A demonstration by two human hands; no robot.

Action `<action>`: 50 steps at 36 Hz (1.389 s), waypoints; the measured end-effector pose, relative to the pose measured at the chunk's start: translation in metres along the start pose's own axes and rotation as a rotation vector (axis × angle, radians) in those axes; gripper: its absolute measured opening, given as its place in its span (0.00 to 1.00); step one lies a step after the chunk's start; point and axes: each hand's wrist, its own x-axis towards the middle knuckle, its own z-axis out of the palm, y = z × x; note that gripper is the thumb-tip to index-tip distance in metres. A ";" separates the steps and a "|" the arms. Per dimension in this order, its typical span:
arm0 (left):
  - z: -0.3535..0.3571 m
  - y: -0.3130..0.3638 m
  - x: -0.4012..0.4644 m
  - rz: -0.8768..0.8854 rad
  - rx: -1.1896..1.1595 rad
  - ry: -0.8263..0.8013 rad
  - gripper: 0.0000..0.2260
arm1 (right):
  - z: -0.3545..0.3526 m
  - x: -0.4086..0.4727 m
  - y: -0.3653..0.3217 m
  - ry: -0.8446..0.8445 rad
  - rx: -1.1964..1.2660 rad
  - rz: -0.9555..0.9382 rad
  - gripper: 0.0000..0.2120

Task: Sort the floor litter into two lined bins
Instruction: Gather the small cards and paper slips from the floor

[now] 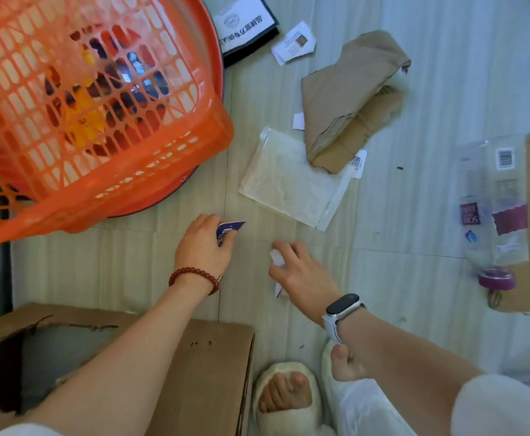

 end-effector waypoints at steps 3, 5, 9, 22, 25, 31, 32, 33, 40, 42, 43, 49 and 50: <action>0.001 0.022 0.017 0.125 -0.014 -0.032 0.09 | -0.002 -0.006 0.011 0.021 0.084 0.072 0.20; 0.004 0.039 0.031 0.212 -0.003 -0.050 0.08 | -0.006 -0.009 0.022 0.041 0.143 0.114 0.20; 0.018 0.069 0.063 0.073 -0.016 -0.032 0.10 | -0.022 -0.016 0.049 0.089 0.214 0.163 0.17; 0.032 0.090 0.058 -0.110 -0.257 0.039 0.28 | -0.003 -0.030 0.057 0.197 0.198 0.344 0.21; 0.028 0.087 0.045 -0.164 -0.339 0.007 0.30 | -0.006 -0.036 0.055 0.183 0.203 0.409 0.18; 0.016 0.074 0.007 -0.342 -0.389 -0.052 0.28 | -0.010 -0.043 0.036 0.120 0.074 0.527 0.20; 0.014 0.071 0.000 -0.364 -0.396 -0.041 0.28 | -0.009 -0.041 0.032 0.106 0.070 0.527 0.20; 0.013 0.068 -0.005 -0.382 -0.399 -0.029 0.27 | -0.008 -0.039 0.028 0.096 0.083 0.534 0.19; 0.004 0.046 -0.025 -0.449 -0.400 0.012 0.25 | 0.008 -0.025 0.004 0.055 0.217 0.494 0.15; 0.002 0.042 -0.026 -0.461 -0.401 0.029 0.25 | 0.010 -0.027 0.003 0.067 0.272 0.486 0.12; 0.001 0.040 -0.026 -0.464 -0.402 0.039 0.25 | 0.009 -0.027 0.005 0.089 0.286 0.464 0.11; -0.017 0.046 -0.038 -0.441 -0.381 0.072 0.25 | -0.004 -0.042 0.010 0.081 0.284 0.423 0.15; -0.022 0.049 -0.043 -0.436 -0.378 0.075 0.24 | -0.012 -0.047 0.007 0.003 0.343 0.472 0.14</action>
